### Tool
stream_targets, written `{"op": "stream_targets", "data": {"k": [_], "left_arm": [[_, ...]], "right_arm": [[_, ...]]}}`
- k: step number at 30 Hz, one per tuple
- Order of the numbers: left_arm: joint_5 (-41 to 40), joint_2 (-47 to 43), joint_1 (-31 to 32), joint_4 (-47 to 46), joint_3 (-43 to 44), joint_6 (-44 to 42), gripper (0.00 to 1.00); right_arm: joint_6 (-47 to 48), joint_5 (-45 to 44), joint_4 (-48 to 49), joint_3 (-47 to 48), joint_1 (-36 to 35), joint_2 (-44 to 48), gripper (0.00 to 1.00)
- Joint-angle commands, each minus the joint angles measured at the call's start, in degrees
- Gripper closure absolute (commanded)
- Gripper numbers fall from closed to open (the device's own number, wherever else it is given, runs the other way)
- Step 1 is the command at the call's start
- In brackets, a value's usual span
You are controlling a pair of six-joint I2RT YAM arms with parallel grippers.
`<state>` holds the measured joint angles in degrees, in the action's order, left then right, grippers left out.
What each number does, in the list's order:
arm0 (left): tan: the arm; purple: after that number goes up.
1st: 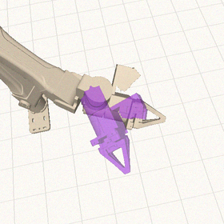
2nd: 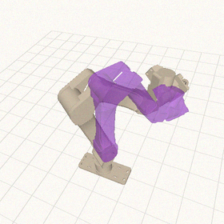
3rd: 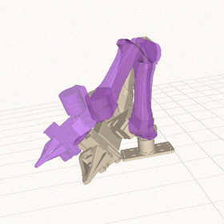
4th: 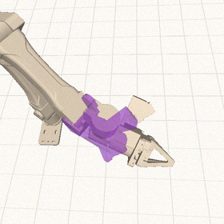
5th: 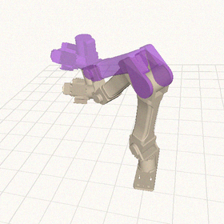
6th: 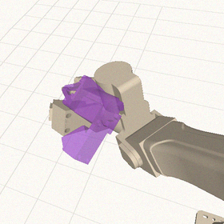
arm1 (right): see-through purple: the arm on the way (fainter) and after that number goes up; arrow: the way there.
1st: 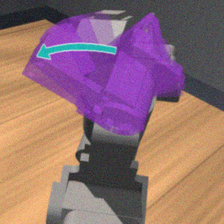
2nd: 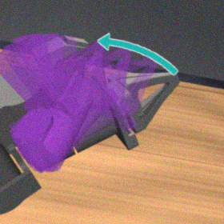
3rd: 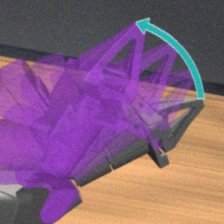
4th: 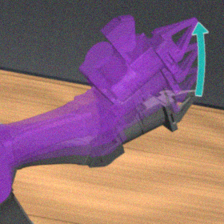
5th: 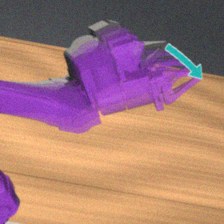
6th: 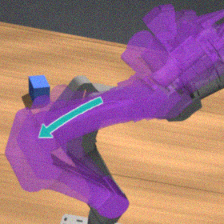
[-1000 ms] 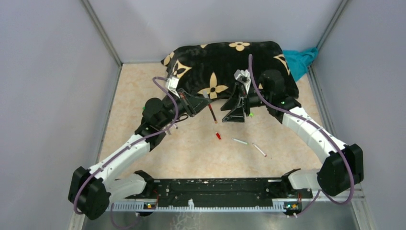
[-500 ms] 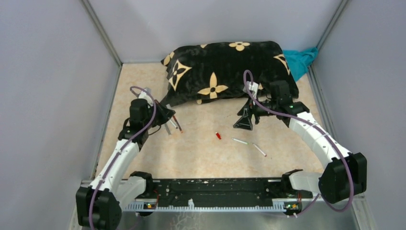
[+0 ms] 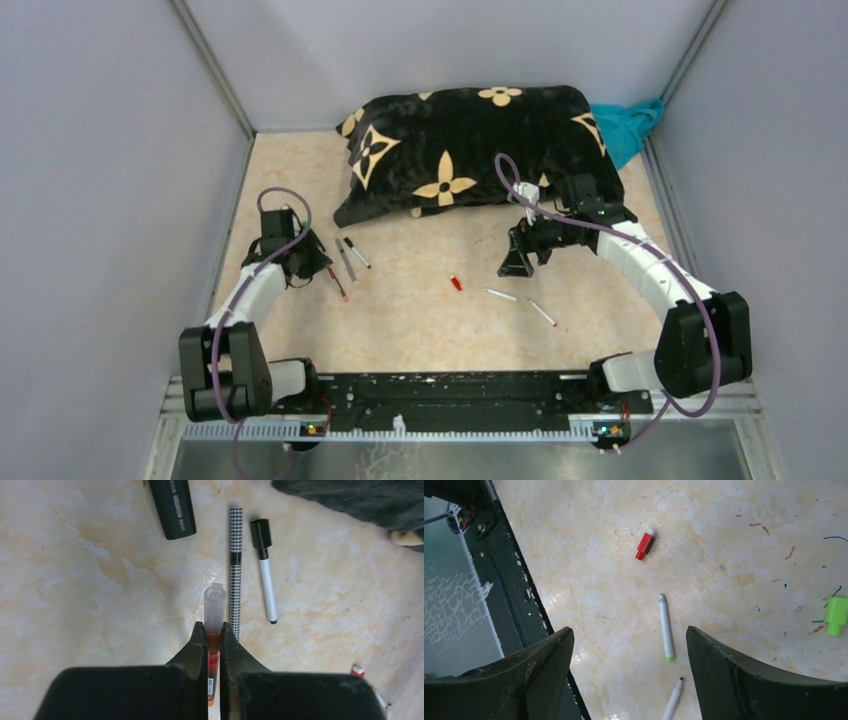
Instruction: Insert the pens into the pen caps
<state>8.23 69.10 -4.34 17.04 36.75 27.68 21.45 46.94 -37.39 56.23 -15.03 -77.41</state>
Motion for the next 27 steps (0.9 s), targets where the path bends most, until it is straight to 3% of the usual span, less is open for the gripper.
{"op": "stream_targets", "data": {"k": [1, 6, 13, 27], "left_arm": [[-1.38, 5.06, -0.64, -0.17, 3.32, -3.43, 1.00], [-0.52, 13.32, -0.76, 1.48, 8.79, -4.87, 1.00], [3.82, 20.28, -0.76, 1.41, 12.53, -4.66, 0.82], [2.65, 10.90, -0.80, 6.95, 16.42, -6.79, 0.58]], "right_arm": [[-0.78, -0.73, 2.47, -0.81, 0.80, 2.49, 0.19], [-1.18, -0.71, 2.88, -1.81, 2.00, 3.33, 0.19], [-1.59, -0.59, 3.37, -2.49, 3.09, 4.12, 0.19], [-1.66, 0.73, 3.81, -3.25, 5.58, 4.85, 0.19]]}}
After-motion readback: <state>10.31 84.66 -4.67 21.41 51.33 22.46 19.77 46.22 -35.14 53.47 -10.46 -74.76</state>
